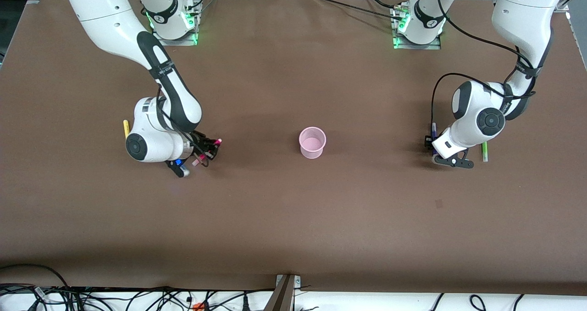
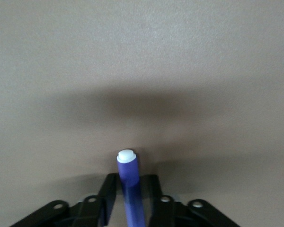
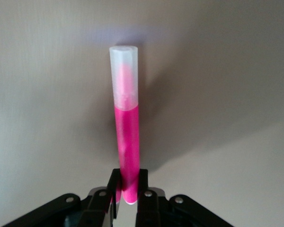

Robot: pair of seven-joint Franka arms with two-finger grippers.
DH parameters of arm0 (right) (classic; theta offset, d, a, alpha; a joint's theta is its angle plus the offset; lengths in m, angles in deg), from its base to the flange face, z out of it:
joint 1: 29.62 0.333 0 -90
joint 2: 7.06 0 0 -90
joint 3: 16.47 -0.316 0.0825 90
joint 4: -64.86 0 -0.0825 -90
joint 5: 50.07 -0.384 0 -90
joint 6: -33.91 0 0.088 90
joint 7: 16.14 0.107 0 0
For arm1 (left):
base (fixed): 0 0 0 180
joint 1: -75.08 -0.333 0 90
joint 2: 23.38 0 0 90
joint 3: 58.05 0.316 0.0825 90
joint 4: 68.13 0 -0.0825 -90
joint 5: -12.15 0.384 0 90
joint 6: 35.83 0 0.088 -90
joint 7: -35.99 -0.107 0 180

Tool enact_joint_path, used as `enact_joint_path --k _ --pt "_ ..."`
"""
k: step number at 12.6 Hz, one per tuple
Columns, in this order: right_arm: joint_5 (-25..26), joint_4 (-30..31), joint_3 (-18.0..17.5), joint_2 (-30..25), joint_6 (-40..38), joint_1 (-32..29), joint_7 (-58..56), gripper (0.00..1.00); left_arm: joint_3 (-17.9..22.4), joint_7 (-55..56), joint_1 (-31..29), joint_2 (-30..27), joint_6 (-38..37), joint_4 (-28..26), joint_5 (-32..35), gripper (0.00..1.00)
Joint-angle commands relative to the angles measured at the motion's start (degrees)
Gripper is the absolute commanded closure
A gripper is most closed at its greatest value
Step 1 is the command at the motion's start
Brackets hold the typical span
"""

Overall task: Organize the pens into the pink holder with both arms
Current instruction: 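Grasp the pink marker with the right gripper while the left gripper grasps the blue marker, then carry the pink marker upright over the pink cup with the right gripper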

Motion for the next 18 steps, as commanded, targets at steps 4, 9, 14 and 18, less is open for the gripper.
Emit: enact_joint_path --k 4,9,14,18 --pt "-21.1 -11.6 -6.9 -1.9 -15.0 0.0 19.8 1.00 -0.1 -0.7 0.5 0.8 -0.1 2.1 -0.7 1.00" --pt "-49.1 -11.7 -8.6 -0.4 -4.9 7.7 19.3 1.00 -1.0 -1.0 0.6 -2.6 -16.1 9.5 -0.7 1.00" --pt "-57.4 -16.5 -8.6 6.2 4.4 14.8 15.0 1.00 -3.0 -5.6 0.4 -2.9 -40.3 25.5 -1.0 1.00" --pt "-57.4 -21.9 -8.6 10.3 6.0 15.6 15.0 1.00 -3.4 -15.4 0.0 -2.7 -45.8 31.3 -10.9 1.00"
